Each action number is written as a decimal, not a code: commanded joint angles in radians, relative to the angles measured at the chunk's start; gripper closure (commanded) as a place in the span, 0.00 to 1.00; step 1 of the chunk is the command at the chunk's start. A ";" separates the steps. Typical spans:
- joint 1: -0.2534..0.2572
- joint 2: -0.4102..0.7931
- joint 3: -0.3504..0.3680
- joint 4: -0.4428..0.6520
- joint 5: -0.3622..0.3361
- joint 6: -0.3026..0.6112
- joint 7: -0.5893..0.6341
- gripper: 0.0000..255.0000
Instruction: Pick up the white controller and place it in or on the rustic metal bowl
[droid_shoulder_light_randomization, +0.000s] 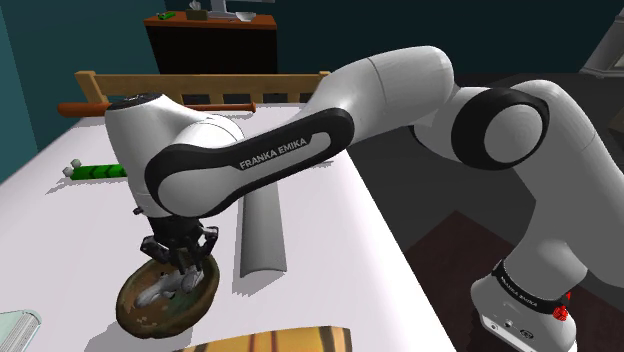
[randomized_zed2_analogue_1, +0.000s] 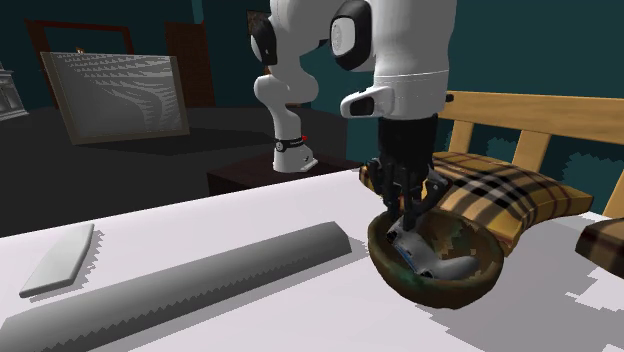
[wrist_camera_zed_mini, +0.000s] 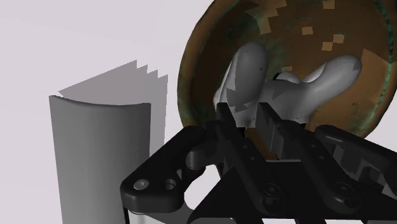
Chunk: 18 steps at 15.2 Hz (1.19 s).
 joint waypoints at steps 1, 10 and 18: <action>0.000 0.004 -0.001 -0.001 -0.001 0.000 0.000 0.00; 0.007 -0.020 0.005 0.090 0.010 -0.111 -0.011 0.00; 0.007 -0.020 0.005 0.090 0.010 -0.111 -0.011 0.00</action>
